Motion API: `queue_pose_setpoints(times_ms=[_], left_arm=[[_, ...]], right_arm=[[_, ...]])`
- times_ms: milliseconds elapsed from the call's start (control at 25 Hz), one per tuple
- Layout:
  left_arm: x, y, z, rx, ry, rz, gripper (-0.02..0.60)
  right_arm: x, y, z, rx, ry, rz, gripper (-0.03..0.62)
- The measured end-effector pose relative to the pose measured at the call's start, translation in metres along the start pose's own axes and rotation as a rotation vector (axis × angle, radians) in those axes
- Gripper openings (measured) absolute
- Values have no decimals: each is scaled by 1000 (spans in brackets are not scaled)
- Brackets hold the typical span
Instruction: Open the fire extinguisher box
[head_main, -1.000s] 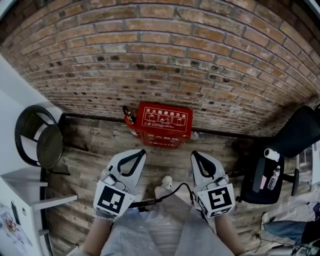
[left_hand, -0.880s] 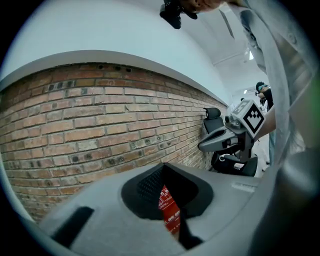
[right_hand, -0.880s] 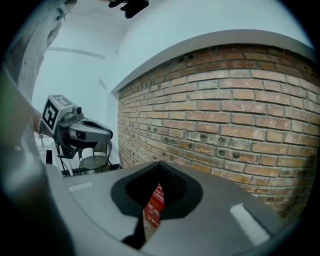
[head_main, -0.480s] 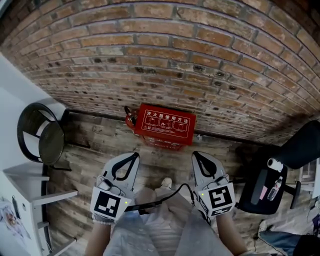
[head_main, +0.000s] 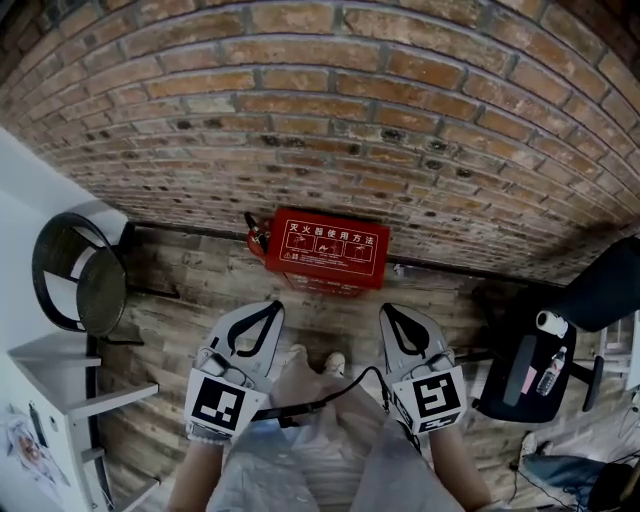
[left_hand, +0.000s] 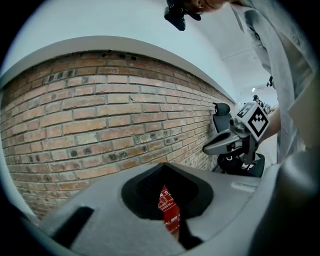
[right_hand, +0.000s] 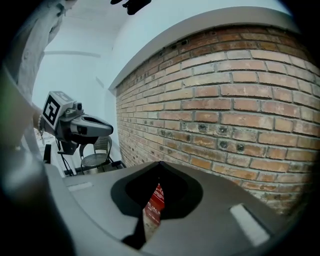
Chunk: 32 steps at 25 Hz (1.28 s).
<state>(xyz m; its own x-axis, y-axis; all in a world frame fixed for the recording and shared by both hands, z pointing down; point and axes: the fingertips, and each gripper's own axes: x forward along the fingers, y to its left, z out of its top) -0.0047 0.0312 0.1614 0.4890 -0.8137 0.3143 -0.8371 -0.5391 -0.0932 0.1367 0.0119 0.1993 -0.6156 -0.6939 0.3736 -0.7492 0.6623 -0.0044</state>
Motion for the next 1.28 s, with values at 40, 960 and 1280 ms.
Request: queue_pose_setpoints(times_ms=[40,960,1280], left_arm=[[2,0,0,0,-1,-8,-3],[43,27,-111,-7,131,-128,-3],[77,44,-171,-26,161,-139,-2]], right_arm=[[1,0,-1,3,4,-2,5],[95,19,-91,89,183,87,5],[136,19,-143,136,237,86,5]])
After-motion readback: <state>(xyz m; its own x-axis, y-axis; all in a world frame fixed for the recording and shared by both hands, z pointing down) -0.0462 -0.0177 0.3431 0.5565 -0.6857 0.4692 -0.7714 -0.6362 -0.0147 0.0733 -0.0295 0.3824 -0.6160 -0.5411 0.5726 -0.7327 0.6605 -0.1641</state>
